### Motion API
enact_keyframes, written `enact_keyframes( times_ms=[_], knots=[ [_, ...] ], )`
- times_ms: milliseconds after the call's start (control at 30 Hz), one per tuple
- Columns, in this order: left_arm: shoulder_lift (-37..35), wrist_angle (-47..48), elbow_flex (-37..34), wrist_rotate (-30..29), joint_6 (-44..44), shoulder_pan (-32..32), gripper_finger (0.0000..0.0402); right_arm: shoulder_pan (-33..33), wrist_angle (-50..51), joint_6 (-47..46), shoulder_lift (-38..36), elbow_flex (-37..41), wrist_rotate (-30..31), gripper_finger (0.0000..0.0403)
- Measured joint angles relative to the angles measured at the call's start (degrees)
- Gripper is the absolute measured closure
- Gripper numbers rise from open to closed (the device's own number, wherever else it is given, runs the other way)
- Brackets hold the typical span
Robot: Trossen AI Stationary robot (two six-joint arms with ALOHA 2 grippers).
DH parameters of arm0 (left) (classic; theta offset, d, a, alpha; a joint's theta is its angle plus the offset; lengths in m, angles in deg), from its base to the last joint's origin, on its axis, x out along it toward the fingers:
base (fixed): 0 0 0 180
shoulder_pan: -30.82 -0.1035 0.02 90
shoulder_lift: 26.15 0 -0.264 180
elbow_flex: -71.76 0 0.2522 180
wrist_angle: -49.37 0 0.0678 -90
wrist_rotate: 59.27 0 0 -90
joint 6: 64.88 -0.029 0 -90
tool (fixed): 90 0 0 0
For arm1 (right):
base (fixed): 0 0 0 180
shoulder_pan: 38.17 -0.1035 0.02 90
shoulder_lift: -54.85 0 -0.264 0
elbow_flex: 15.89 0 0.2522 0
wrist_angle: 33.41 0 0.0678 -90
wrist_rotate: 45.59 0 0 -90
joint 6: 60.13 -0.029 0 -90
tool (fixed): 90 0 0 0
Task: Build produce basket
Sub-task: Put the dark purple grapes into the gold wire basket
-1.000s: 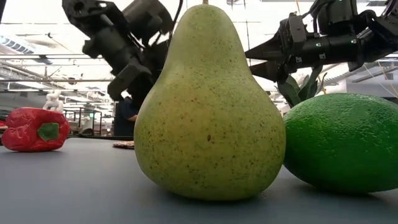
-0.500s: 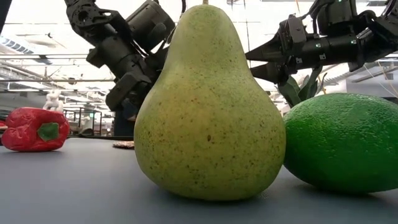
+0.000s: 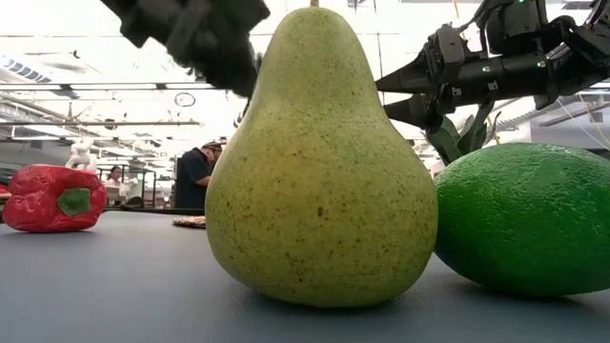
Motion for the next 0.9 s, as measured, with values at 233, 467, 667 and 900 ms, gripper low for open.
enact_keyframes(
  times_ms=[233,467,667,900],
  knots=[
    [-10.7,-1.9,-0.2,-9.0,-5.5,-1.3,0.0379,0.0,-2.6,-0.7,0.0,0.0,0.0,0.0080],
    [-14.5,-10.0,-0.1,-16.2,-9.4,-9.7,0.0381,0.0,-5.0,-1.8,0.0,0.0,1.7,0.0080],
    [-10.7,-11.5,0.0,-16.4,-8.1,-19.0,0.0373,0.2,-4.8,-1.7,0.0,0.0,2.8,0.0080],
    [-1.7,-18.8,-0.1,-16.3,-1.1,-26.5,0.0371,0.2,-5.1,-1.5,0.0,0.0,4.3,0.0080]
  ],
)
